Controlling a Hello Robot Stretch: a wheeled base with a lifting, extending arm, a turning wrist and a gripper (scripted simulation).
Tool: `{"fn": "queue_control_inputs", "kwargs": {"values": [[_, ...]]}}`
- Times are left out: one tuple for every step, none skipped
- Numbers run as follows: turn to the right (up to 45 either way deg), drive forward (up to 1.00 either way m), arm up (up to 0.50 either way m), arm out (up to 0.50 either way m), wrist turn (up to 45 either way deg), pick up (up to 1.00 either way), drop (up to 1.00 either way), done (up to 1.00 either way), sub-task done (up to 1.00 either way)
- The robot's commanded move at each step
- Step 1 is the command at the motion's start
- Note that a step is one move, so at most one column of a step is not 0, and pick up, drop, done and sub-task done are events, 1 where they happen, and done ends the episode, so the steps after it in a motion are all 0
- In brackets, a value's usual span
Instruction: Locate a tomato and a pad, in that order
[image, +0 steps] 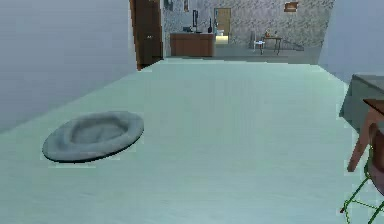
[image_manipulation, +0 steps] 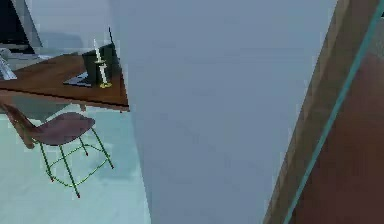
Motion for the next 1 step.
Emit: {"fn": "queue_control_inputs", "kwargs": {"values": [[18.0, 0.0, 0.0, 0.0, 0.0, 0.0, 0.0, 0.0, 0.0]]}}
